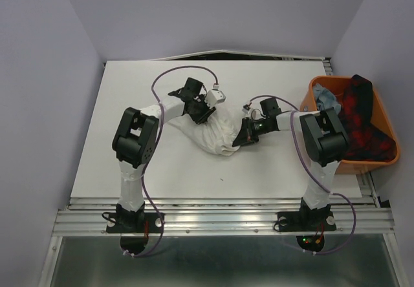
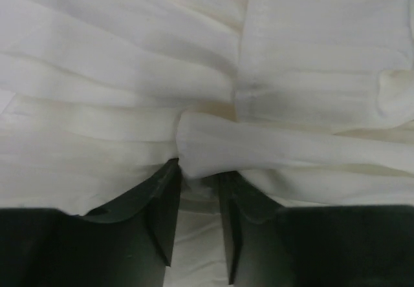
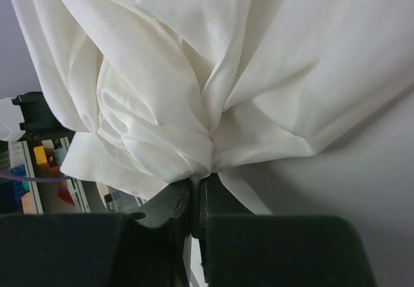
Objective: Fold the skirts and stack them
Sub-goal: Fold the skirt
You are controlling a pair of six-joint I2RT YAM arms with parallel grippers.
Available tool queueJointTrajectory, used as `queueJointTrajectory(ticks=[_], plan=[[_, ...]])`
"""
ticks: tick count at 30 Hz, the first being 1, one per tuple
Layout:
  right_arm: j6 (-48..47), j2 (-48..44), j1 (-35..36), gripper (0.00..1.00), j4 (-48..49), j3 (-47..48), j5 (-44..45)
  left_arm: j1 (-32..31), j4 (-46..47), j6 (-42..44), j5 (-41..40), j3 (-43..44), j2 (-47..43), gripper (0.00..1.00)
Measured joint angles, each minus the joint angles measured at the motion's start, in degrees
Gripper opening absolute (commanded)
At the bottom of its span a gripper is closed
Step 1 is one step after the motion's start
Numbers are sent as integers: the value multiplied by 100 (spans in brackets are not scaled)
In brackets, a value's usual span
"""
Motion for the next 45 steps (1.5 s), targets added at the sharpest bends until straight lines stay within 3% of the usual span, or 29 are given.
queueJointTrajectory(ticks=[2, 3, 7, 15, 18, 24, 30, 33, 35, 37, 39, 45], plan=[[144, -87, 70, 1, 120, -173, 33, -4, -7, -33, 4, 7, -17, 69], [197, -120, 87, 1, 173, -247, 39, -2, 2, -42, 20, -17, -61, 70], [710, -365, 177, 1, 597, -745, 146, 33, -149, -181, 94, -234, -584, 70], [2098, -820, 332, 1, 2120, -1770, 509, 70, -133, -610, 376, -577, -2900, 70], [2485, -892, 334, 1, 2546, -2004, 645, 4, -44, -758, 605, -831, -3176, 66], [3029, -927, 420, 1, 3383, -2385, 839, -127, 254, -1268, 1143, -1368, -2142, 57], [3213, -927, 527, 3, 3654, -2424, 929, -157, 374, -1698, 1401, -896, -369, 50], [3268, -979, 533, 31, 3659, -2439, 1001, -173, 330, -1696, 1285, -157, 61, 52], [3281, -1080, 533, 56, 3602, -2437, 1019, -186, 415, -1613, 1226, 26, 238, 55], [3224, -1263, 540, 62, 3484, -2437, 955, -190, 382, -1482, 1209, 24, 245, 60], [3202, -1469, 551, 76, 3362, -2437, 925, -205, 354, -1283, 1191, 4, 179, 64], [2693, -2120, 507, 81, 2297, -2135, 855, -216, 42, -807, 955, -424, -935, 78]])
